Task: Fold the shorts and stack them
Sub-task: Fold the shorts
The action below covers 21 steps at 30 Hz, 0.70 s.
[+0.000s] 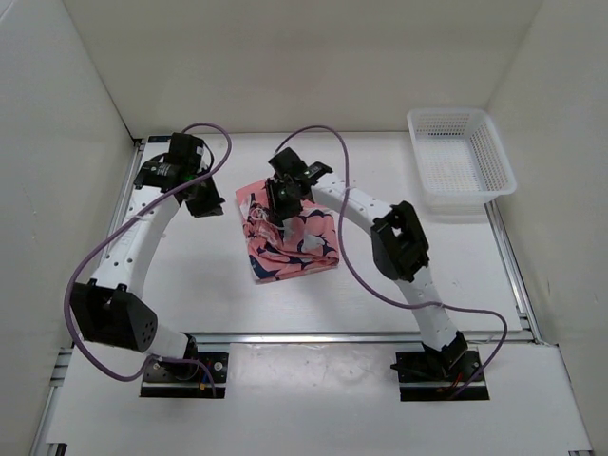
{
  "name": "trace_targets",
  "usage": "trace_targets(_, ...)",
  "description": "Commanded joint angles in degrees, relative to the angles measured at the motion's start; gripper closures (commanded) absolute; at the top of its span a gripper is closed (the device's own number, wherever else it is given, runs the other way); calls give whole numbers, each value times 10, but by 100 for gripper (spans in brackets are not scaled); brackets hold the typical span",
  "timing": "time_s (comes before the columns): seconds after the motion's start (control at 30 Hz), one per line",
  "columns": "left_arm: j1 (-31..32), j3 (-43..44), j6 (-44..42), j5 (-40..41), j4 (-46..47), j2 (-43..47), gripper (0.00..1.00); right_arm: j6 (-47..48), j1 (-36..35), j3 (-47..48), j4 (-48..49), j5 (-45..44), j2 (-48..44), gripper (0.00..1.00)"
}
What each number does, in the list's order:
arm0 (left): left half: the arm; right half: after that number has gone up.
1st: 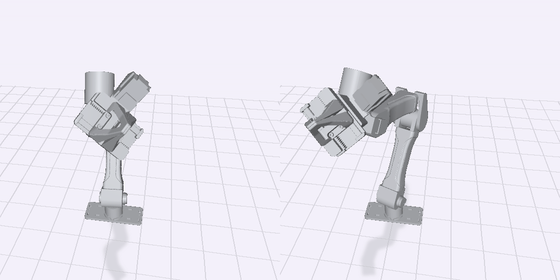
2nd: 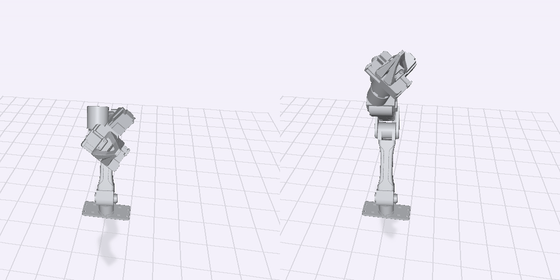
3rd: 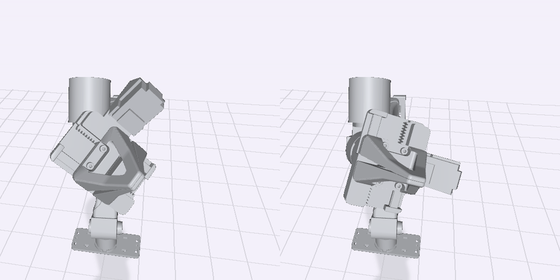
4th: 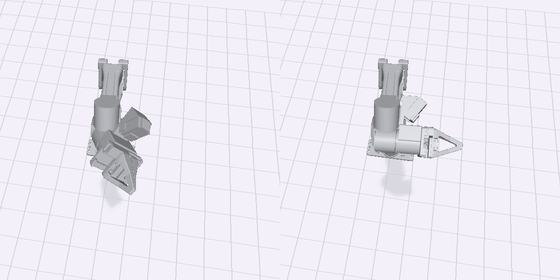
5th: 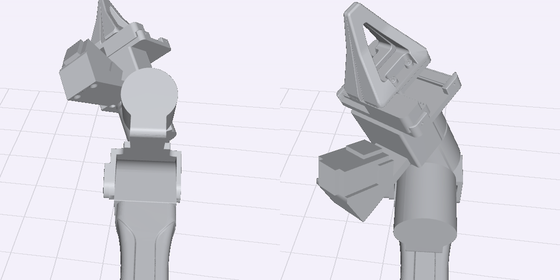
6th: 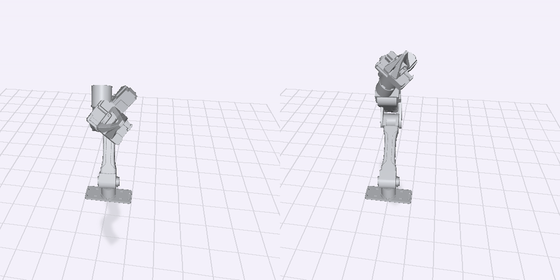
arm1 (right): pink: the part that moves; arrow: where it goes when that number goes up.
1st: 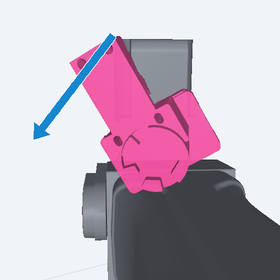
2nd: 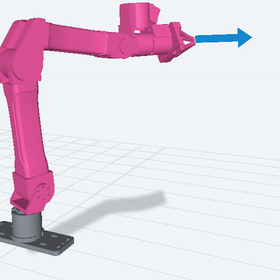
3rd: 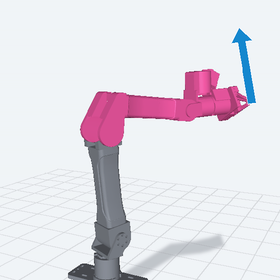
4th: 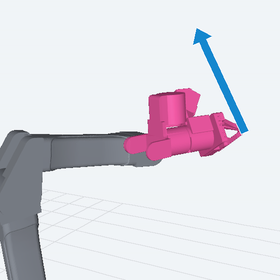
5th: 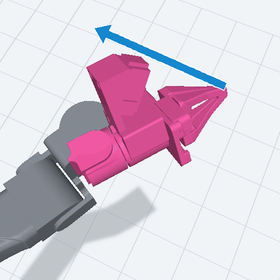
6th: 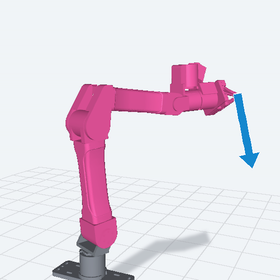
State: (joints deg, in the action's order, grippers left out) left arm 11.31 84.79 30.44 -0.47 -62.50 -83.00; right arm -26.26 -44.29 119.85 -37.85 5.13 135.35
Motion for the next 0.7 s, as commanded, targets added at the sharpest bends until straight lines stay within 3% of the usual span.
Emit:
trace_targets(0.0, -2, 8, 0, 12, -15, 43, 90, 15, -3, -17, -5, -34, -168, 50)
trace_targets(0.03, -2, 23, -5, 19, -24, 49, 90, 23, -3, -31, -5, -48, -221, 23)
trace_targets(0.1, -2, 35, -6, 38, -34, 55, 86, 28, 3, -86, -5, -100, -305, 10)
trace_targets(0.13, -2, 41, -6, 43, -39, 64, 79, 28, 3, -110, -5, -121, -335, 1)
trace_targets(0.2, -2, 49, -12, 50, -39, 83, 63, 28, 20, -159, -17, -167, -419, 1)
trace_targets(0.27, -2, 54, -12, 50, -39, 99, 36, 28, 44, -242, -35, -209, -476, 1)
trace_targets(0.3, -2, 54, -12, 50, -39, 115, 11, 19, 53, -269, -45, -258, -529, 1)
trace_targets(0.33, -2, 54, -12, 43, -33, 123, 6, 13, 65, -296, -70, -282, -556, 1)
trace_targets(0.47, -2, 36, -6, 51, -33, 160, 0, -20, 138, -409, -135, -394, -667, 1)
trace_targets(0.67, -2, -6, 8, 77, -22, 220, 0, -14, 233, -509, -178, -456, -773, 1)
